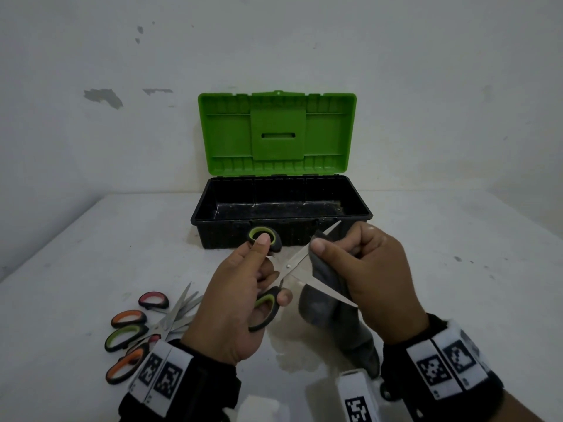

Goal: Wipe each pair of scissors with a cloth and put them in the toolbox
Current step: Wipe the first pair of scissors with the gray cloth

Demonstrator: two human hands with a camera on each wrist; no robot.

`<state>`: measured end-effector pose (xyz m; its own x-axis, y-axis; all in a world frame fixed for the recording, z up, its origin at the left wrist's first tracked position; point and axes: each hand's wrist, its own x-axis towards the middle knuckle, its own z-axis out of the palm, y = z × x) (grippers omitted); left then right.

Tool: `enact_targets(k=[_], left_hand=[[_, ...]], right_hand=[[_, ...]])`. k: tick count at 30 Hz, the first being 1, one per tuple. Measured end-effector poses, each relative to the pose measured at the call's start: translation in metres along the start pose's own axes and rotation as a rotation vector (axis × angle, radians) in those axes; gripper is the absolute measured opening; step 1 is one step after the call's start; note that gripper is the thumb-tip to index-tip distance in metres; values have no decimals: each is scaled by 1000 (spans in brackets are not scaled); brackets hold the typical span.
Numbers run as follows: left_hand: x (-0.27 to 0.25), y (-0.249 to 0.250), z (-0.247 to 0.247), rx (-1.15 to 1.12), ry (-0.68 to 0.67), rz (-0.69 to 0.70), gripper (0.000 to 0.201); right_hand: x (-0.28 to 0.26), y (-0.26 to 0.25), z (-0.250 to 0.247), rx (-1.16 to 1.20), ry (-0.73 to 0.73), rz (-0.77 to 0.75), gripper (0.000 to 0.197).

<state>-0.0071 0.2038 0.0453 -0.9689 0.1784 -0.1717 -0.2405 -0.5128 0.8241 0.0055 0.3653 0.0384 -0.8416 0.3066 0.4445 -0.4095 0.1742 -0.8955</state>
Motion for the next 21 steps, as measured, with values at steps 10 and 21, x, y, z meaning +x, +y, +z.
enact_targets(k=[10,21], left_hand=[[1,-1,-2,-29,13,-41,22],[2,-1,-2,-9,2,-36,22]], right_hand=[[9,3,-8,-23,28,14,40],[6,3,-7,-8,19,18,39]])
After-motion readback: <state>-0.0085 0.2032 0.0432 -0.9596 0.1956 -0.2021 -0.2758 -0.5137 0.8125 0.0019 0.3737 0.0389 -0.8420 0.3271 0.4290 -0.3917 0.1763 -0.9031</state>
